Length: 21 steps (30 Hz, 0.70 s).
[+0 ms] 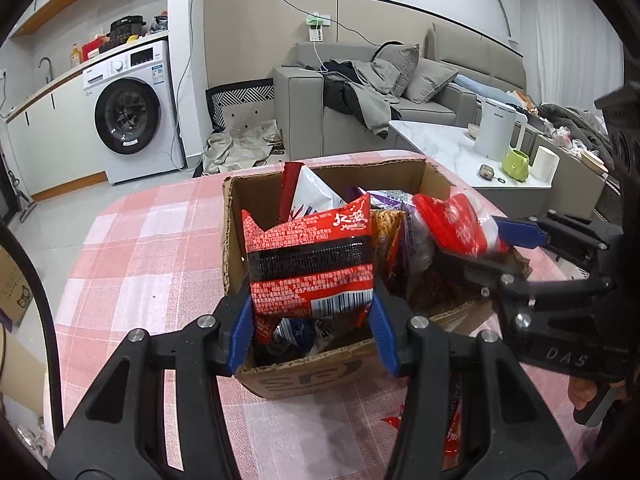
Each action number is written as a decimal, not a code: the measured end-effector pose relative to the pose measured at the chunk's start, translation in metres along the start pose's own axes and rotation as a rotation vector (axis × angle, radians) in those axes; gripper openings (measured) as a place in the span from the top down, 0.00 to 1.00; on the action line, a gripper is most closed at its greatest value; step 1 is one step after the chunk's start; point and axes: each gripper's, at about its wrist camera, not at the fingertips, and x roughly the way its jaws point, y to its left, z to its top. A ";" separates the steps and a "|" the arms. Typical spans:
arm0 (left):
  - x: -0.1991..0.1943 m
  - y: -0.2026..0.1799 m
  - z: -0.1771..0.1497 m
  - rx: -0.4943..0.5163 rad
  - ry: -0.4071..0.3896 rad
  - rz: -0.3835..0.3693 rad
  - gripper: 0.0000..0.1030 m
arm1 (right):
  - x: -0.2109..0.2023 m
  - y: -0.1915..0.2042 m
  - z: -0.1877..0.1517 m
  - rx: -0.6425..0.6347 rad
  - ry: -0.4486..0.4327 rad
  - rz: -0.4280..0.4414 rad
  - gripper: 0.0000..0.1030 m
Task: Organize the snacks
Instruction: 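Open both tools to drop the red packs into the box, then withdraw both tools and lower them toward the red pack and cracker pack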
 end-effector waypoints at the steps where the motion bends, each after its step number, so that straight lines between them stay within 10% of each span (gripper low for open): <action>1: 0.000 0.000 0.001 0.000 0.004 -0.002 0.54 | -0.001 0.000 -0.001 -0.001 0.001 0.004 0.45; 12: -0.012 0.003 -0.004 0.008 -0.016 0.000 0.51 | -0.020 0.004 -0.010 -0.014 -0.040 0.017 0.30; 21: -0.038 0.003 -0.010 0.015 -0.063 0.030 0.17 | -0.036 -0.001 -0.014 0.039 -0.057 0.028 0.02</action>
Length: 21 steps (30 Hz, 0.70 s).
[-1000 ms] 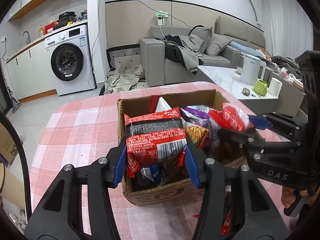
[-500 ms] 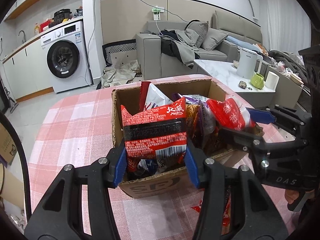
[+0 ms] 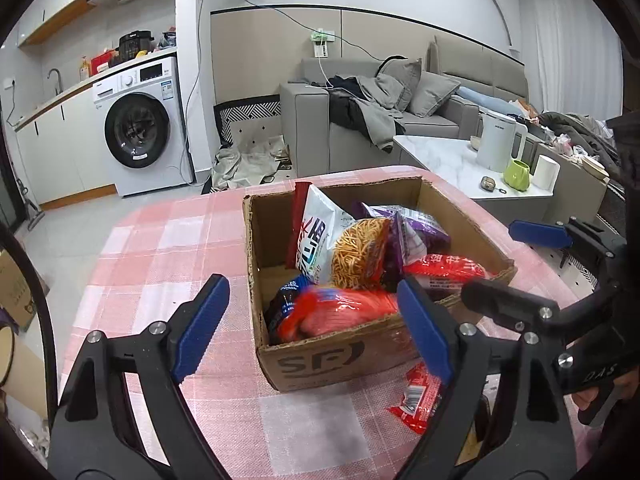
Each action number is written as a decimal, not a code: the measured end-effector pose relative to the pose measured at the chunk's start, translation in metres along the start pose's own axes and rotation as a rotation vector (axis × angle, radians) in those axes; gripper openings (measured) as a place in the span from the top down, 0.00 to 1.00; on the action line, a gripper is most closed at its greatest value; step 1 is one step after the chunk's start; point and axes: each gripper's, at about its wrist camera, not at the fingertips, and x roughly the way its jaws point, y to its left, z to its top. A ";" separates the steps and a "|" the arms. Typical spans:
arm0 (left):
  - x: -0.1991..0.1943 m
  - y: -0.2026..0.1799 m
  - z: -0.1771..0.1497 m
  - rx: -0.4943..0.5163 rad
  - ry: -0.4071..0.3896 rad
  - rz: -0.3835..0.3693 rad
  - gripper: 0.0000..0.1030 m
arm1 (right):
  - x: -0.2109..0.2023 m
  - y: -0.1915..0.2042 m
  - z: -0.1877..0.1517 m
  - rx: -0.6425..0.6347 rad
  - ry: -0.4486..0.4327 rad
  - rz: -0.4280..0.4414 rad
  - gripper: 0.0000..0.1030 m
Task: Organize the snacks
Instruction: 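Withdraw both tools and lower them toward the red pack and cracker pack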
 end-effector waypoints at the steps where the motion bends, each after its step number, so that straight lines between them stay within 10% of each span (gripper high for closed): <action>1: -0.003 0.000 -0.001 -0.001 0.004 -0.001 0.15 | -0.001 -0.002 0.000 0.010 0.010 0.007 0.01; 4: -0.012 -0.001 -0.006 -0.010 0.000 0.007 0.02 | -0.005 -0.006 -0.003 0.040 0.018 0.032 0.01; 21: -0.061 -0.007 -0.040 -0.003 0.000 -0.016 0.01 | -0.031 -0.010 -0.032 0.098 0.078 0.041 0.00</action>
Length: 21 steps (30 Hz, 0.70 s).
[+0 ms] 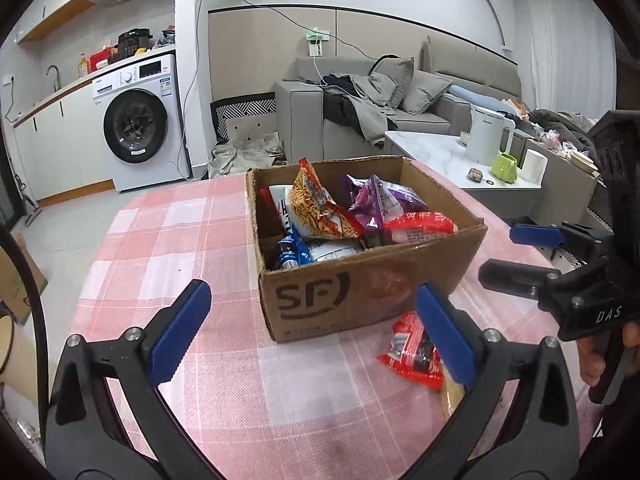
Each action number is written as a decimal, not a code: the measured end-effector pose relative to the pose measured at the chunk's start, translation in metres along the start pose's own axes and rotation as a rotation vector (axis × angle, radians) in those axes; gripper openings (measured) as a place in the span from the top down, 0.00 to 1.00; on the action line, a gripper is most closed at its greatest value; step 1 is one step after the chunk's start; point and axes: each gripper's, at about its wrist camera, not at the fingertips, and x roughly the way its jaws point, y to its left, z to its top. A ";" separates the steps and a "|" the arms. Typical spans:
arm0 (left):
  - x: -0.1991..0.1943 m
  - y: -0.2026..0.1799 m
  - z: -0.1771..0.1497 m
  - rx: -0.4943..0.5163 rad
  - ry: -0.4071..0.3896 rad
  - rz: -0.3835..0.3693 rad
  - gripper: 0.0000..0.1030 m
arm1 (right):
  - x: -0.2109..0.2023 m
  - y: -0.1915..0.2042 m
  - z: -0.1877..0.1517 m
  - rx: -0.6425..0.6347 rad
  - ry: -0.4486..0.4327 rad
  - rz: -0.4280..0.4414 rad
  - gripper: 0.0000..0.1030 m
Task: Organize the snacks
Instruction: 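Withdraw both tools and lower them toward the red pack and cracker pack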
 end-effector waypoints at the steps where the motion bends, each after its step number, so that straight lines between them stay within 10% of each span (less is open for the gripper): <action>1: -0.001 0.000 -0.001 -0.002 0.003 -0.001 0.01 | -0.001 -0.001 -0.003 0.001 0.006 -0.001 0.00; 21: -0.007 -0.002 -0.031 -0.007 0.069 0.012 0.01 | 0.030 0.015 -0.056 -0.136 0.241 -0.074 0.00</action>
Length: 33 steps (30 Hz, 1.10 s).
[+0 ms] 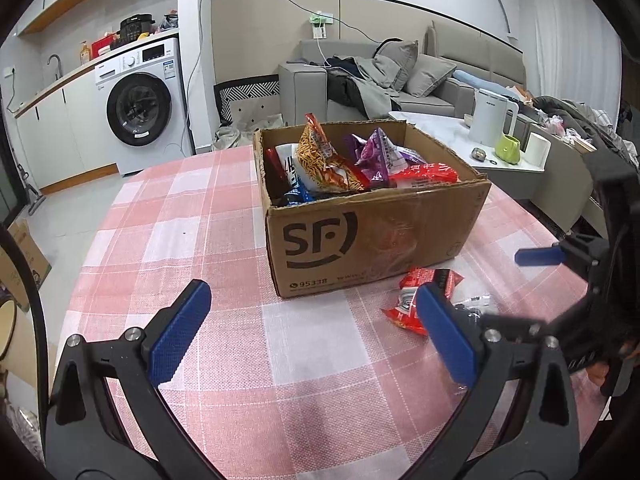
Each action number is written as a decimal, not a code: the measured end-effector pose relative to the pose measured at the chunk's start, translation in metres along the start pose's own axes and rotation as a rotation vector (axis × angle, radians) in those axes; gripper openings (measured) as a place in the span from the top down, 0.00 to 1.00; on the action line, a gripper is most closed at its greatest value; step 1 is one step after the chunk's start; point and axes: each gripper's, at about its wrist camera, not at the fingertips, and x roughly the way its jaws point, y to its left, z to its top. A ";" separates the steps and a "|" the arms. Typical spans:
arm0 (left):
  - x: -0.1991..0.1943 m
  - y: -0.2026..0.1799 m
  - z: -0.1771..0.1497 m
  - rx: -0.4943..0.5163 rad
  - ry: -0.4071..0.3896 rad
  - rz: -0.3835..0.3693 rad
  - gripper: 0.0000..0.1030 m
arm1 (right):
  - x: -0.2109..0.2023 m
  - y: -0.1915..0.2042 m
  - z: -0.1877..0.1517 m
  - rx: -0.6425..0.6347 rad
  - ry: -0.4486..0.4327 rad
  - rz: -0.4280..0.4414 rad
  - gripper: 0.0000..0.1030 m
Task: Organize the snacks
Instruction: 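Withdraw both tools and lower them toward the red pack and cracker pack, then grasp the clear cracker pack with the right tool while the left tool grasps the red pack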
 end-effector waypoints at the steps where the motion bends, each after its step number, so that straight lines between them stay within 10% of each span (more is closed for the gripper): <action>1: 0.001 0.001 0.000 -0.001 0.002 0.001 0.01 | 0.003 0.002 0.000 -0.009 0.007 -0.001 0.00; 33: 0.039 -0.025 -0.014 0.053 0.093 -0.045 0.01 | 0.025 -0.029 -0.024 -0.076 0.172 0.006 0.01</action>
